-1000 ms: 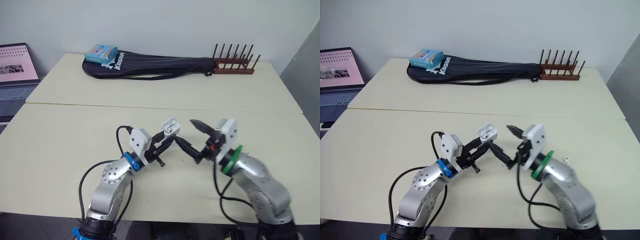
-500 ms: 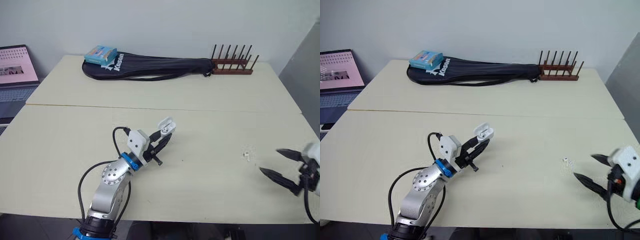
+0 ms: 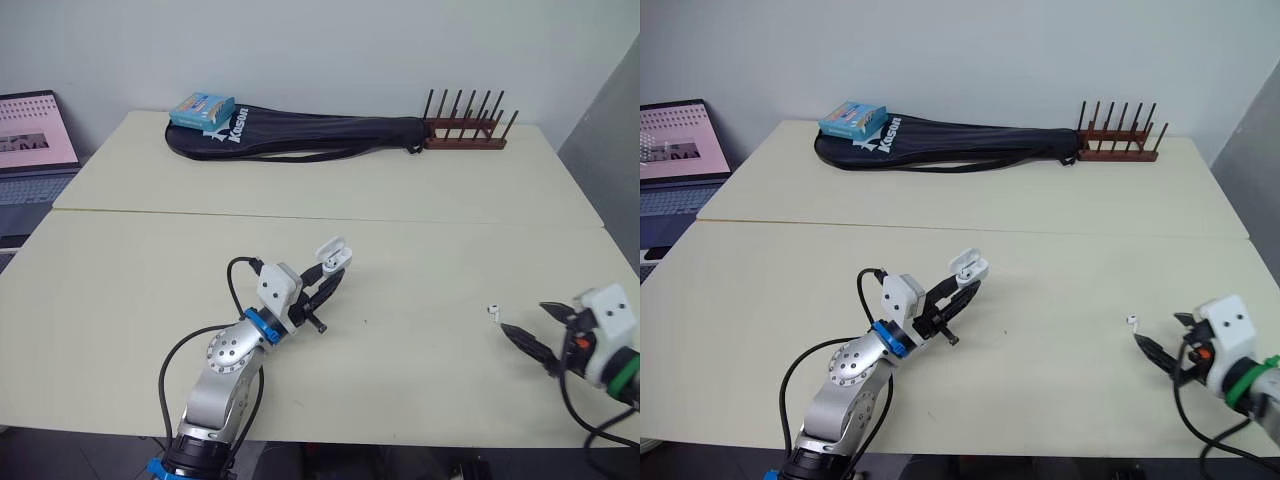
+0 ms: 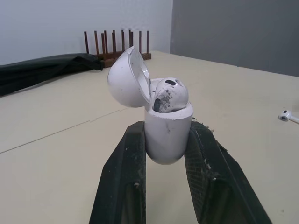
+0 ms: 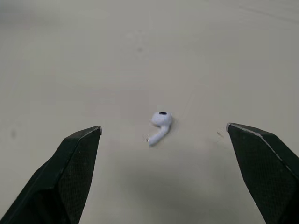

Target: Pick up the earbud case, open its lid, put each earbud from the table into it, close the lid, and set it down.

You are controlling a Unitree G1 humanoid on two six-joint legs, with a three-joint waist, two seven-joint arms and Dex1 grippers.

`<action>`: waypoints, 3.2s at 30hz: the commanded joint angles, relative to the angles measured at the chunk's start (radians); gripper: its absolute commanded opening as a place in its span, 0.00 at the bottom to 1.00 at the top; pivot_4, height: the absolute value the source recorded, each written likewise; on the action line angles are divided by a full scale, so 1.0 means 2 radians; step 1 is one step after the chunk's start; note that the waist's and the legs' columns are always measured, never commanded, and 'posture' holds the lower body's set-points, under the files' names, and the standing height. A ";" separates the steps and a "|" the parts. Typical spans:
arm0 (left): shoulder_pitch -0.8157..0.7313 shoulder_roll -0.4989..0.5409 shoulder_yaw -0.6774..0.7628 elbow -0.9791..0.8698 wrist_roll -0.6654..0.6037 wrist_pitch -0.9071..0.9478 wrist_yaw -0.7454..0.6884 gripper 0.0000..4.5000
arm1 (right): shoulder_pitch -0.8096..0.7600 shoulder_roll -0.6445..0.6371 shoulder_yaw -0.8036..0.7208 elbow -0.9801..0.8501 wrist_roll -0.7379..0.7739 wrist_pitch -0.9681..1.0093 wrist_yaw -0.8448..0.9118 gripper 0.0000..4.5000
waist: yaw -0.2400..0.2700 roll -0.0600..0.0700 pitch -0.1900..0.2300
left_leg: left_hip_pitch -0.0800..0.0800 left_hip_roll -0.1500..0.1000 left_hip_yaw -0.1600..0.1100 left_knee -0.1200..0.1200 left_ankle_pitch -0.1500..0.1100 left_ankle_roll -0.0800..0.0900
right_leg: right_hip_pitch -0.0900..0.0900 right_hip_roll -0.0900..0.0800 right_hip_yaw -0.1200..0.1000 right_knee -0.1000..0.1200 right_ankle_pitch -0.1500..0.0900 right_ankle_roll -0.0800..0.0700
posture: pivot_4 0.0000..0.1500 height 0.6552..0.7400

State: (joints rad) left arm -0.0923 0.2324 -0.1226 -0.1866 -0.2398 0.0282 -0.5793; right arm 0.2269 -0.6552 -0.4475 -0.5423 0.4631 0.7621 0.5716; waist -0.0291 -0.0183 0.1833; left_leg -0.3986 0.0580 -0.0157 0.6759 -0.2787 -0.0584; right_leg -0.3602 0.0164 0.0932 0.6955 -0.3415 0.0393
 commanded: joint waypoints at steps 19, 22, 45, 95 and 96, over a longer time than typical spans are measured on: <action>0.000 -0.002 -0.009 -0.024 -0.001 -0.001 0.002 0.17 | -0.058 0.054 0.077 0.043 -0.055 0.043 -0.097 0.40 | 0.001 0.000 0.000 | 0.000 0.000 0.000 0.000 0.000 0.000 | 0.000 0.000 0.000 0.000 0.000 0.000 | 1.00 0.85; 0.001 -0.002 -0.009 -0.025 -0.001 0.000 0.003 0.17 | -0.060 0.038 0.074 0.034 -0.050 0.058 -0.085 0.16 | 0.001 0.000 0.000 | 0.000 0.000 0.000 0.000 0.000 0.000 | 0.000 0.000 0.000 0.000 0.000 0.000 | 1.00 0.85; 0.048 0.000 -0.021 -0.070 0.005 0.014 0.021 0.17 | -0.118 -0.277 0.225 0.296 -0.140 -0.505 0.462 0.09 | 0.000 0.000 0.000 | 0.004 0.000 0.001 0.000 0.000 0.000 | 0.004 0.000 0.000 -0.001 0.000 0.000 | 1.00 0.85; 0.046 0.005 -0.031 -0.074 0.001 0.032 0.019 0.17 | -0.084 -0.315 0.253 0.056 -0.270 -0.152 0.311 0.69 | 0.000 0.001 0.001 | 0.007 0.000 0.000 0.000 0.000 0.000 | 0.008 -0.001 0.000 -0.004 0.000 0.000 | 1.00 0.85; 0.046 0.005 -0.031 -0.074 0.001 0.032 0.019 0.17 | -0.083 -0.316 0.254 0.058 -0.270 -0.153 0.311 0.64 | 0.000 0.001 0.001 | 0.007 0.000 0.000 0.000 0.000 0.000 | 0.008 -0.001 0.000 -0.004 0.000 0.000 | 1.00 0.85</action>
State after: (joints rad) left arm 0.0055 0.2409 -0.1876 -0.3035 -0.2309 0.1011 -0.5384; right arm 0.0607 -1.2871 0.0592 -0.4418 -0.0590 0.4627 1.2098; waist -0.0293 -0.0166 0.1857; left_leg -0.3847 0.0582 -0.0156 0.6756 -0.2790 -0.0580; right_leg -0.3443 0.0148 0.0933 0.6880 -0.3412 0.0394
